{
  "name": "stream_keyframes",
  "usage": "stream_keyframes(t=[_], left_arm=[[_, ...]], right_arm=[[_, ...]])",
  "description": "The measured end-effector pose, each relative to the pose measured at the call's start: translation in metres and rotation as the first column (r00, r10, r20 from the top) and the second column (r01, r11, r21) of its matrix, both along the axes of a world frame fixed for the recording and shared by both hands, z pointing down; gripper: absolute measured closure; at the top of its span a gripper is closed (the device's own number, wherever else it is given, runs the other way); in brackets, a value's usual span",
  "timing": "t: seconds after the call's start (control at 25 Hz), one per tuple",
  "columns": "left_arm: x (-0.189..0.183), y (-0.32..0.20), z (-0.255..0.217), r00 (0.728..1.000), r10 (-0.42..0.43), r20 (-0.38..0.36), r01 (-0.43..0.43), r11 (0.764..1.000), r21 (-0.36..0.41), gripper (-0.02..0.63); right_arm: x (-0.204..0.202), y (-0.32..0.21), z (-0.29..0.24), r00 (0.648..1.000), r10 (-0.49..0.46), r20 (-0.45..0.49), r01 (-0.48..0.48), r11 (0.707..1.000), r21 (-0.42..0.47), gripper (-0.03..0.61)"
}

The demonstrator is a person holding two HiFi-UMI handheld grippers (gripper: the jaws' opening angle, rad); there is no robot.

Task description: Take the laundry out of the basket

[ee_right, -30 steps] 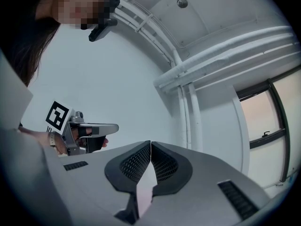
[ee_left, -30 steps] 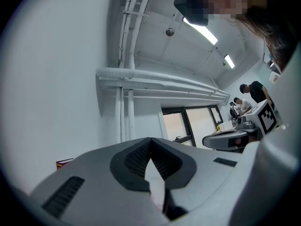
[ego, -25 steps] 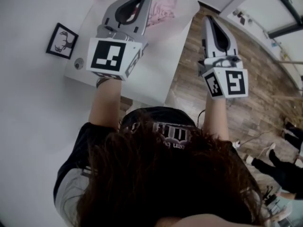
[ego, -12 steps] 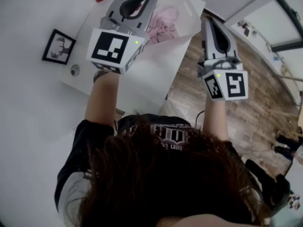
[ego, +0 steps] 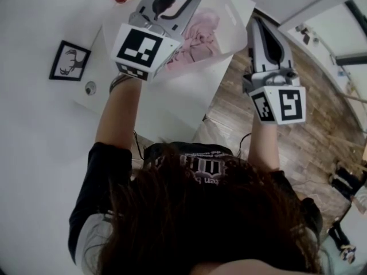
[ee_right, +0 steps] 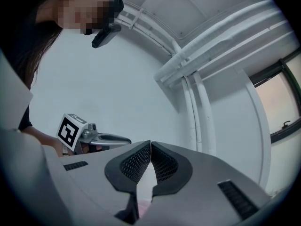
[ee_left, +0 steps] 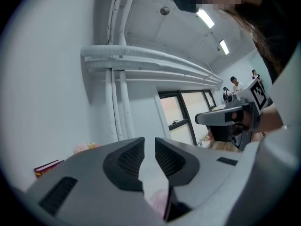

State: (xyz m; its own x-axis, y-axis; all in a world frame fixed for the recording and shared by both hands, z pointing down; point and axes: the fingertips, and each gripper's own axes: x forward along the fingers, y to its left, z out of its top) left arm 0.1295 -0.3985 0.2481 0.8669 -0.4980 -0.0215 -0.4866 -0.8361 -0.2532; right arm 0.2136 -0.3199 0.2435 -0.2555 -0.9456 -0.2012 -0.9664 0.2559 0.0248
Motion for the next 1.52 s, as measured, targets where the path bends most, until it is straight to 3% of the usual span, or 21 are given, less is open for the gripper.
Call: stream_keyframes(t=[0.28, 0.4, 0.48, 0.6, 0.88, 1.08, 1.4, 1.52], left_arm=[[0.016, -0.021, 0.045, 0.994, 0.056, 0.097, -0.046, 0.993, -0.107, 0.456], [0.022, -0.03, 0.073, 0.978, 0.08, 0.193, -0.052, 0.988, -0.146, 0.39], [0.026, -0.034, 0.09, 0.963, 0.102, 0.25, -0.063, 0.985, -0.16, 0.379], [0.032, -0.038, 0.11, 0.951, 0.159, 0.264, -0.093, 0.965, -0.245, 0.324], [0.039, -0.042, 0.17, 0.866, 0.252, 0.433, -0.106, 0.937, -0.332, 0.305], [0.043, -0.046, 0.206, 0.803, 0.281, 0.525, -0.1, 0.933, -0.346, 0.274], [0.043, -0.047, 0.25, 0.752, 0.31, 0.581, -0.06, 0.911, -0.408, 0.217], [0.042, -0.047, 0.261, 0.75, 0.316, 0.58, -0.047, 0.901, -0.431, 0.198]], right_arm=[[0.008, -0.008, 0.005, 1.0, -0.005, 0.019, 0.005, 1.0, -0.006, 0.551], [0.009, -0.01, 0.005, 1.0, -0.009, 0.026, 0.009, 1.0, -0.001, 0.551], [0.008, -0.01, 0.004, 1.0, -0.011, 0.027, 0.011, 1.0, 0.009, 0.551], [0.006, -0.012, 0.004, 1.0, -0.016, 0.023, 0.016, 1.0, 0.013, 0.551], [0.007, -0.015, 0.008, 0.999, -0.025, 0.032, 0.024, 1.0, 0.003, 0.551], [0.011, -0.017, 0.011, 0.999, -0.009, 0.04, 0.009, 1.0, 0.0, 0.551], [0.014, -0.018, 0.017, 0.999, -0.002, 0.045, 0.002, 1.0, -0.009, 0.551], [0.015, -0.018, 0.019, 0.999, 0.0, 0.047, 0.001, 1.0, -0.013, 0.551]])
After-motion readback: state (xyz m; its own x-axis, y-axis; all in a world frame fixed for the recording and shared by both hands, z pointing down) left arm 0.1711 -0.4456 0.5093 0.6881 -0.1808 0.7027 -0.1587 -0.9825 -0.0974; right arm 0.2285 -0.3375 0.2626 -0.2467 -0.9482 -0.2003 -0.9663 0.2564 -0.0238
